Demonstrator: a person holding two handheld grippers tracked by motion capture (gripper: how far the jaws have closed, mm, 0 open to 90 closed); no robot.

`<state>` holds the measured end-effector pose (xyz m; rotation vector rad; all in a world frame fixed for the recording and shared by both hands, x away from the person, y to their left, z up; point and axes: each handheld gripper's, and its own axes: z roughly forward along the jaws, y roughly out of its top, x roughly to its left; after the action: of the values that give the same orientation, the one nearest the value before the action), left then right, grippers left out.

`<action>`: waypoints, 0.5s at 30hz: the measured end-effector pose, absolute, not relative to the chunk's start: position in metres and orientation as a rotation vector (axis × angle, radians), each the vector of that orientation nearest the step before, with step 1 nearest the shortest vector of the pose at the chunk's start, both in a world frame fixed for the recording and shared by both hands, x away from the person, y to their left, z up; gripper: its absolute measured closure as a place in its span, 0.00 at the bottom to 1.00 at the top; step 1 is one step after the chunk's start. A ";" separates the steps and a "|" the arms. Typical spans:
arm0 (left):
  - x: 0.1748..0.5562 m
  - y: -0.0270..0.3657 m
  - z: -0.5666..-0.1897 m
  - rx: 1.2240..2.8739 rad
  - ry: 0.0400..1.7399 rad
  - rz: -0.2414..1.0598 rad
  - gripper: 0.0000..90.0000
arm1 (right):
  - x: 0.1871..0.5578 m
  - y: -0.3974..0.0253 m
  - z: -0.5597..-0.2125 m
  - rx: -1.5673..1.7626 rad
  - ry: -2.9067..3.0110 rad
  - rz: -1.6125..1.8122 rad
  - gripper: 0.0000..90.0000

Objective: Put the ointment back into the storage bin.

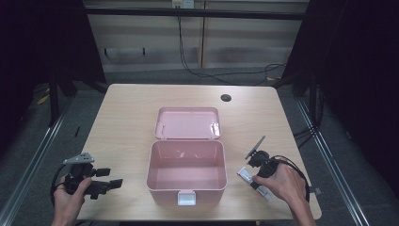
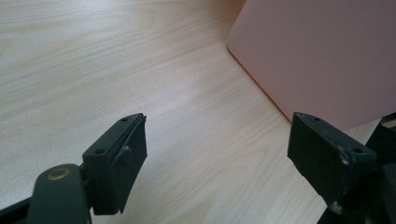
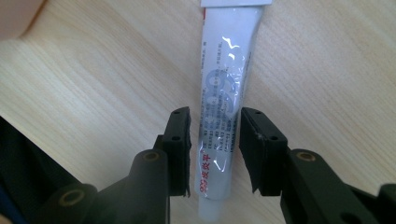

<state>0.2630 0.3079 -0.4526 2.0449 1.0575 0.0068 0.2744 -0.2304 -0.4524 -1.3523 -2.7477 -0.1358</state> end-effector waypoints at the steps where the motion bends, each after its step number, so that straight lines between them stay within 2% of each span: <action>1: 0.263 0.308 -0.453 2.044 1.057 0.006 0.22 | 0.274 -0.230 -0.453 -1.354 -2.744 -0.138 0.71; 15: 0.263 0.308 -0.452 2.038 1.054 0.005 0.22 | 0.274 -0.227 -0.463 -1.347 -2.754 -0.075 0.75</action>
<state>0.2628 0.3083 -0.4520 2.0377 1.0537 0.0047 0.2738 -0.2275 -0.4634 -1.3466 -2.7542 -0.0747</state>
